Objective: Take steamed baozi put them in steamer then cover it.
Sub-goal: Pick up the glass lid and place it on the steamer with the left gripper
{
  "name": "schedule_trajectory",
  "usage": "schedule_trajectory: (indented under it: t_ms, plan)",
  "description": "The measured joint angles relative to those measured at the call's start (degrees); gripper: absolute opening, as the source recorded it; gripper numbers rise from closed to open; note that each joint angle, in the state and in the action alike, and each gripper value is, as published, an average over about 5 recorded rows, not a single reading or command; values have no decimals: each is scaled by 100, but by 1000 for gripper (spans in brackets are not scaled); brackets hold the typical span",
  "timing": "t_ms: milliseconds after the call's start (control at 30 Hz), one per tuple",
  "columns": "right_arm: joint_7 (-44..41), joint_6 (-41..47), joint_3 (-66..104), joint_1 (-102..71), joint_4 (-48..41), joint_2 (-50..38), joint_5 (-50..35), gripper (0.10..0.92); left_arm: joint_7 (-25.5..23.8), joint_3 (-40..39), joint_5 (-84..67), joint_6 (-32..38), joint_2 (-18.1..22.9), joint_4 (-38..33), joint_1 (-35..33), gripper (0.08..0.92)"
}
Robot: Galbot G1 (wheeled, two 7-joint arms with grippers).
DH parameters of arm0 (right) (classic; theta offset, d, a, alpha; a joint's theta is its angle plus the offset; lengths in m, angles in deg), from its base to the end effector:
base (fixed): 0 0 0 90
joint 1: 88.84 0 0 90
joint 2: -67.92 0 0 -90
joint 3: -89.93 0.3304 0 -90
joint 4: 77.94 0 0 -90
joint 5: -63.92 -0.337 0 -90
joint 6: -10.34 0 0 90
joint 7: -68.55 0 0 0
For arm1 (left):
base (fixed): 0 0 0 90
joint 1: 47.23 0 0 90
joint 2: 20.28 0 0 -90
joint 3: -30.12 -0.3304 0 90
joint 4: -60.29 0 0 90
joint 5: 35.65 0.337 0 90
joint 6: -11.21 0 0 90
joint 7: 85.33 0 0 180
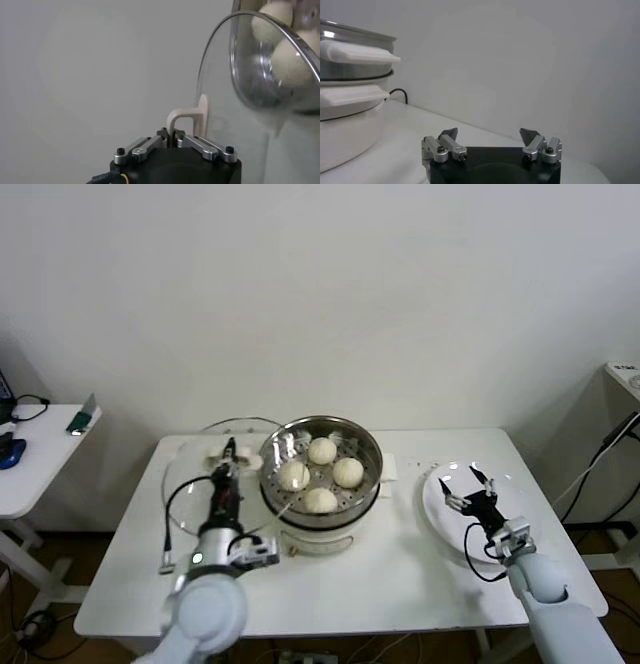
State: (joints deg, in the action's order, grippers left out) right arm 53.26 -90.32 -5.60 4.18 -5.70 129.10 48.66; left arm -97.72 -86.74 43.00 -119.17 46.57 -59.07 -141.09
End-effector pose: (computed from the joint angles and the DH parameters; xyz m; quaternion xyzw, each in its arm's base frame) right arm 0.3398 -0.1817 -0.3771 0.1265 -0.9832 0.1177 0.0592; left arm 0.2477 -0.0571 -0.2212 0.0595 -0.7242 -0.6868 0.0159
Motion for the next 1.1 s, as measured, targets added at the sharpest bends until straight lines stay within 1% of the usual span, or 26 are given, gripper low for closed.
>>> schedule_trajectory:
  t_ms: [267, 567, 867, 1100]
  plan:
    - [-23, -46, 86, -16, -74, 6, 23, 823, -335, -696, 335, -186, 614, 434, 724, 150]
    - [-45, -70, 201, -52, -84, -6, 39, 823, -475, -1046, 624, -186, 1274, 1070, 1230, 150]
    - [-52, -86, 269, -74, -91, -1, 67, 823, -557, -1289, 899, -183, 1728, 1682, 1508, 150]
    - [-73, -117, 314, -100, -113, 13, 111, 823, -596, -1315, 1099, -181, 1869, 2089, 1579, 150]
